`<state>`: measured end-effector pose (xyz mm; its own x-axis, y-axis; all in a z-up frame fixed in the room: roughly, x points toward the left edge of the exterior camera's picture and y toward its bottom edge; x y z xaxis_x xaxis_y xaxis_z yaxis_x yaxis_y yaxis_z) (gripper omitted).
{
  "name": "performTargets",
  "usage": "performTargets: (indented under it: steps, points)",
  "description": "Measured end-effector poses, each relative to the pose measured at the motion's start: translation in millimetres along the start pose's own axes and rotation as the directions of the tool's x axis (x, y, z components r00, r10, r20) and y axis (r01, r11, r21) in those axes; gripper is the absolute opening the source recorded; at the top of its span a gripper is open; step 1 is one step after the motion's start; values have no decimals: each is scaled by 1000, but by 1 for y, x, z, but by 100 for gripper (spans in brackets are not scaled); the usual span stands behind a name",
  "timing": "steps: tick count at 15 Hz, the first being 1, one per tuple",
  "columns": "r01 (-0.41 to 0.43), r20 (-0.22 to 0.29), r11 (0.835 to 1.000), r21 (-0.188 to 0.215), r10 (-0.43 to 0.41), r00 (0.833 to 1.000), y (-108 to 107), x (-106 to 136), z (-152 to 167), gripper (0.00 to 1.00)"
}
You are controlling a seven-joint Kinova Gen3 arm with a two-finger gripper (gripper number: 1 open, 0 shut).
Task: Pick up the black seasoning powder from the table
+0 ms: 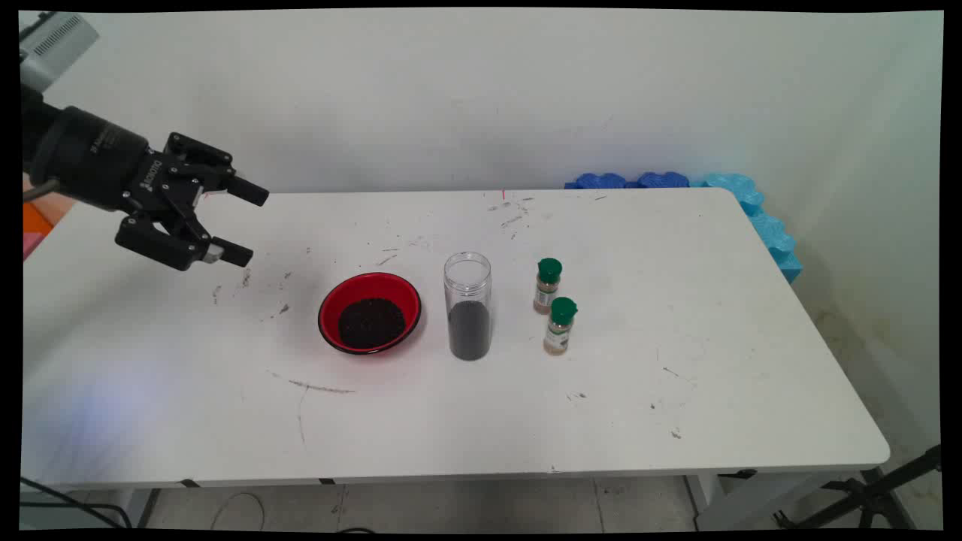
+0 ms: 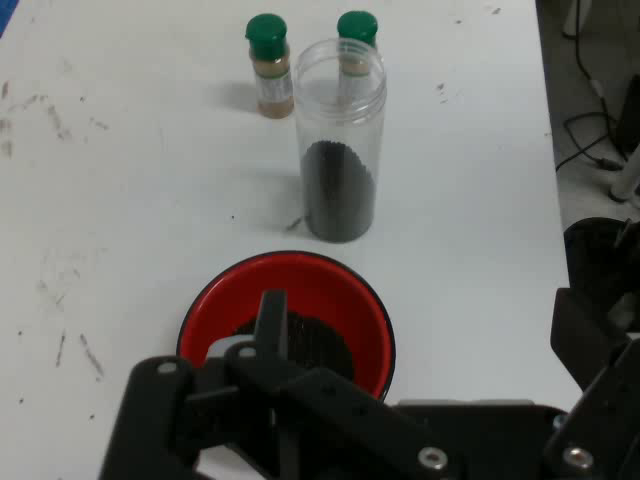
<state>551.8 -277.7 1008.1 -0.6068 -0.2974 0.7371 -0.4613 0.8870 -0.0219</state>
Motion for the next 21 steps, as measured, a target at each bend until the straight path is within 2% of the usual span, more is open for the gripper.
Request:
performTargets:
  steps: [4,6,11,21]
  points:
    - [20,-4,1000,14,-20,1000,-3,-10,7,100]
    - [30,-11,999,34,-30,999,-5,-16,14,100]
    - [36,-28,998,59,-34,999,-4,-31,42,100]
    - [17,-59,1000,24,-16,998,-4,-46,135,100]
